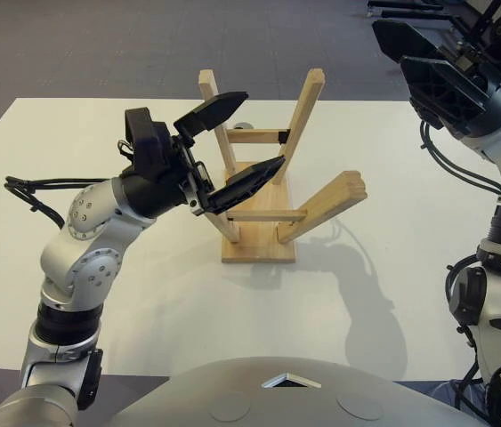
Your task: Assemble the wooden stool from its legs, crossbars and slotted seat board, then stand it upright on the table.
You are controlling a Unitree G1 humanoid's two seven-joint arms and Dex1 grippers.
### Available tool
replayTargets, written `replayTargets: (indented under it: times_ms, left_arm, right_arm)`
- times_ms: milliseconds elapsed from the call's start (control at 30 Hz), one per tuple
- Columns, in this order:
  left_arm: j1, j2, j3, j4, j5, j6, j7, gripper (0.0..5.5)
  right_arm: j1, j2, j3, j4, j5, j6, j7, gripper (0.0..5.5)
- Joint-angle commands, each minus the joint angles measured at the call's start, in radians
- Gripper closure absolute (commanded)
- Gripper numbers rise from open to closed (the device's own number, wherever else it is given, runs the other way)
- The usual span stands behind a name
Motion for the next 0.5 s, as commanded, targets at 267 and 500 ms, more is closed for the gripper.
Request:
replayTargets:
  times_ms: [267, 500]
  left_arm:
    - [0.007, -0.06, 0.073, 0.088, 0.083, -0.056, 0.087, 0.71]
    - [-0.016, -0.111, 0.23, 0.009, -0.053, -0.096, 0.144, 0.71]
  right_arm:
    - [0.01, 0.024, -0.011, -0.028, -0.011, 0.004, -0.018, 0.1]
    - [0.066, 0.058, -0.047, -0.003, -0.107, -0.118, -0.096, 0.1]
